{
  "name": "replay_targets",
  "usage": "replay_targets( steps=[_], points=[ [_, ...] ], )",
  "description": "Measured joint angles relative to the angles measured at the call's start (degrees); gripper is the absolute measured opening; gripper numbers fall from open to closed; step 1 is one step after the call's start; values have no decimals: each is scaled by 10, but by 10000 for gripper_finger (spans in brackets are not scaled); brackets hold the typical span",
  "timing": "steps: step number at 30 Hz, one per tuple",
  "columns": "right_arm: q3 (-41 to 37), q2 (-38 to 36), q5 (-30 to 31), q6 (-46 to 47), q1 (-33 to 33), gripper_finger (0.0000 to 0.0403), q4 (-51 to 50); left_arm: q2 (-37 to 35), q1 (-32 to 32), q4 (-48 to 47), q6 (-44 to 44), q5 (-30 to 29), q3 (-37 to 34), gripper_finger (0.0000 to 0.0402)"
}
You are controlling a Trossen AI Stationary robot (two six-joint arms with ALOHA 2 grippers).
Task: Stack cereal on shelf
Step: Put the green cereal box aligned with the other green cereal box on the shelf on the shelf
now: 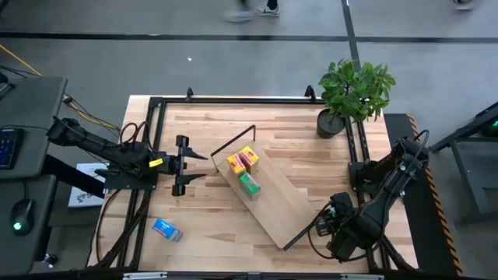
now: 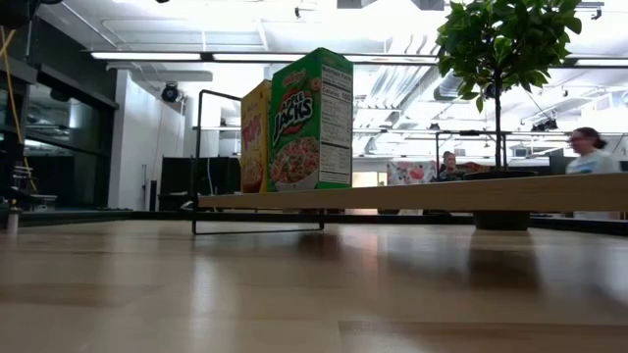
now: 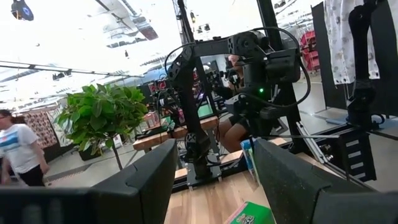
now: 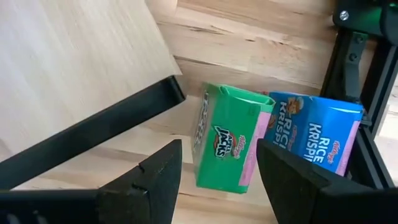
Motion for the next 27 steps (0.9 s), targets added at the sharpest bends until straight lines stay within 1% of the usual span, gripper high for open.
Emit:
replay_targets(
  steps=[4, 8, 14, 20, 27],
  points=[
    [-31, 1, -14, -10, 1, 200, 28, 0, 0, -1, 0, 0, 0, 207],
    [-46, 2, -27, -28, 1, 200, 43, 0, 0, -1, 0, 0, 0, 207],
    [-62, 1, -27, -22, 1, 200, 43, 0, 0, -1, 0, 0, 0, 207],
    [-93, -2, -31, -9, 2, 200, 73, 0, 0, -1, -8, 0, 0, 207],
    [-95, 0, -17, -13, 1, 200, 85, 0, 0, -1, -10, 0, 0, 207]
  ],
)
